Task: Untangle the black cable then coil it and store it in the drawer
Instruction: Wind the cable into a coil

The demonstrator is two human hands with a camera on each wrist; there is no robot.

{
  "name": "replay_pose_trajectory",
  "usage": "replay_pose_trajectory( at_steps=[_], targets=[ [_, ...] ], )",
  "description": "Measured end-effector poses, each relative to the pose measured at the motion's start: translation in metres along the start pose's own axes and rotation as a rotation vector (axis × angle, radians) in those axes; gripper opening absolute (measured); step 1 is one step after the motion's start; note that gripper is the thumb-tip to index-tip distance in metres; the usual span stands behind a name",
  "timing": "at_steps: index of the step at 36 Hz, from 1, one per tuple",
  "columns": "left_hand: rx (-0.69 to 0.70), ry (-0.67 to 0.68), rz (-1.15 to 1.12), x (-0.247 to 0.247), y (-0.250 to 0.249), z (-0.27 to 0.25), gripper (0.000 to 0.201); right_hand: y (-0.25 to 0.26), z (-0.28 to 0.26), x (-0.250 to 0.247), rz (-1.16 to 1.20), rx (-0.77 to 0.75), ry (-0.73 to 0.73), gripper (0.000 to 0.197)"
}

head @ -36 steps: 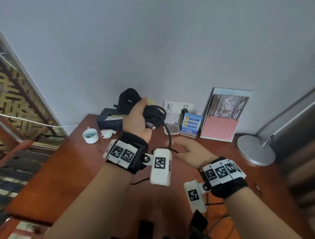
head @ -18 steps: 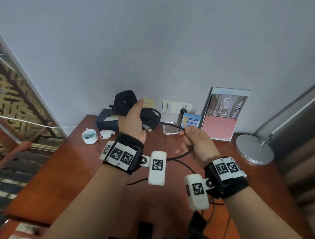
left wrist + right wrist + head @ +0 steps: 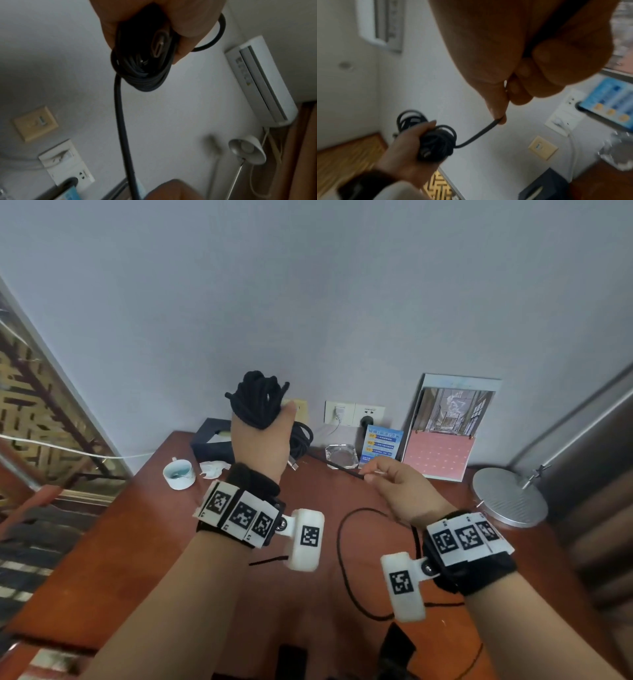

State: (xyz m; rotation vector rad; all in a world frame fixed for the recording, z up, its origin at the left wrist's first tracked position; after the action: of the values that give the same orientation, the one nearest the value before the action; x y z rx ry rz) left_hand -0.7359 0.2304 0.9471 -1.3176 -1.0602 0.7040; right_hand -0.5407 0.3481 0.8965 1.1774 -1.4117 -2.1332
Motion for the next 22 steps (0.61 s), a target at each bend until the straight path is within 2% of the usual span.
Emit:
replay_pose_trajectory(
  at_steps=[2, 5, 8, 12, 15, 17, 20, 22],
  targets=[
    [0.120, 0.006, 0.125, 0.003, -0.007, -0.002, 0.029, 0.009, 0.000, 0.004, -0.210, -0.120, 0.105, 0.006],
    [0.270, 0.049, 0.300, 0.008, -0.015, -0.010, 0.031, 0.021, -0.003, 0.010, -0.319, -0.257, 0.219, 0.014],
    [0.302, 0.104, 0.469, 0.012, -0.010, -0.015, 0.039, 0.037, -0.006, 0.015, -0.371, -0.448, 0.271, 0.013],
    [0.319, 0.208, 0.688, 0.021, 0.001, -0.018, 0.041, 0.049, -0.004, 0.013, -0.354, -0.576, 0.310, 0.012],
    [0.284, 0.335, 0.716, 0.028, 0.009, -0.023, 0.048, 0.060, -0.003, 0.005, -0.320, -0.687, 0.248, 0.019],
    [0.226, 0.374, 0.688, 0.030, 0.015, -0.025, 0.053, 0.064, -0.002, 0.000, -0.272, -0.714, 0.168, 0.021],
    [0.115, 0.466, 0.650, 0.036, 0.026, -0.026, 0.065, 0.062, 0.002, -0.009, -0.220, -0.660, 0.006, 0.017],
    [0.068, 0.566, 0.674, 0.041, 0.033, -0.032, 0.068, 0.057, 0.006, -0.016, -0.239, -0.613, -0.104, 0.026]
  ],
)
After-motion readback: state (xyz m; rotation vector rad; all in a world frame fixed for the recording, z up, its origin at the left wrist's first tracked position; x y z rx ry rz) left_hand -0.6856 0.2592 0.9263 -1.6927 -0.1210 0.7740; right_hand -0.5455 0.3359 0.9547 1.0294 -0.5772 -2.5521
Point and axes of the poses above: each hand's wrist, its own z-axis towards the middle knuckle, its own x-axis out of the palm, y = z × x, the point moved 6 cm from there along z, towards the middle knuckle, and after that the axes turned 15 degrees about -x, right-handed, at the moved point
